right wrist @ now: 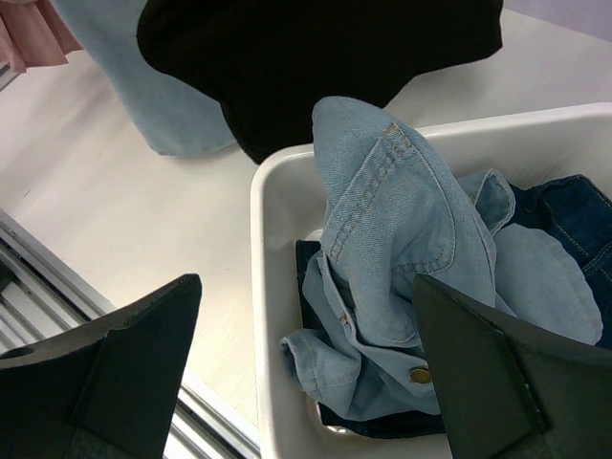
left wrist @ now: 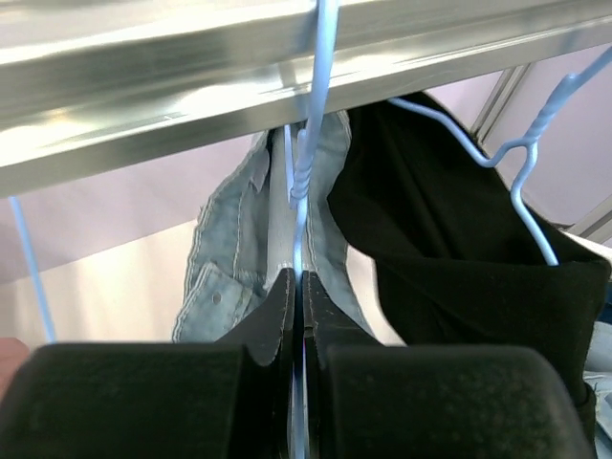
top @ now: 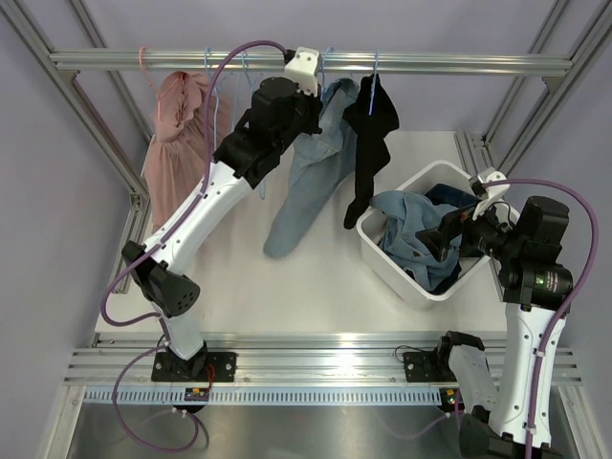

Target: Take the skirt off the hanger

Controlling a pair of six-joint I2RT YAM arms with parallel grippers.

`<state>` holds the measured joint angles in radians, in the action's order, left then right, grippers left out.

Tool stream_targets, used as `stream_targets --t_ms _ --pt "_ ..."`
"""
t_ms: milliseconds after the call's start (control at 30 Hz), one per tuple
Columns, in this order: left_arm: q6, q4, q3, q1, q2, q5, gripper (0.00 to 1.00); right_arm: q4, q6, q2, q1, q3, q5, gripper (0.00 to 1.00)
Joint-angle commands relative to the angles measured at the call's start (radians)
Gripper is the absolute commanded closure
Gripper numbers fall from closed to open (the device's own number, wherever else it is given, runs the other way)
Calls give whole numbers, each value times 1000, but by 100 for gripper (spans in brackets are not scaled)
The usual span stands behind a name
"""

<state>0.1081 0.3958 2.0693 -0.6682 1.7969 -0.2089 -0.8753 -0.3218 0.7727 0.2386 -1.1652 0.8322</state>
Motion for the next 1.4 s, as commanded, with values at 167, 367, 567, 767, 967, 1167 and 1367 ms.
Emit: stream_targets --t_ms 167,367,567,767,967,1167,1367 --pt "-39 -157 0 -4 -189 -3 100 55 70 0 5 -48 61 1" --pt "-39 -182 -78 -4 -254 5 100 50 67 5 5 -54 87 1" --pt "-45 -170 -98 -4 -292 17 100 50 67 16 5 -74 128 1" --pt "-33 -124 -173 -2 -366 68 100 59 90 63 4 -137 235 0" --pt "-28 -150 -379 -4 -522 109 100 75 147 164 -76 -260 210 1" --pt "-4 -133 -504 -2 -633 183 100 85 142 295 -270 -379 84 1" --pt "41 -144 -627 -2 -761 270 100 36 118 529 -508 -594 -65 0"
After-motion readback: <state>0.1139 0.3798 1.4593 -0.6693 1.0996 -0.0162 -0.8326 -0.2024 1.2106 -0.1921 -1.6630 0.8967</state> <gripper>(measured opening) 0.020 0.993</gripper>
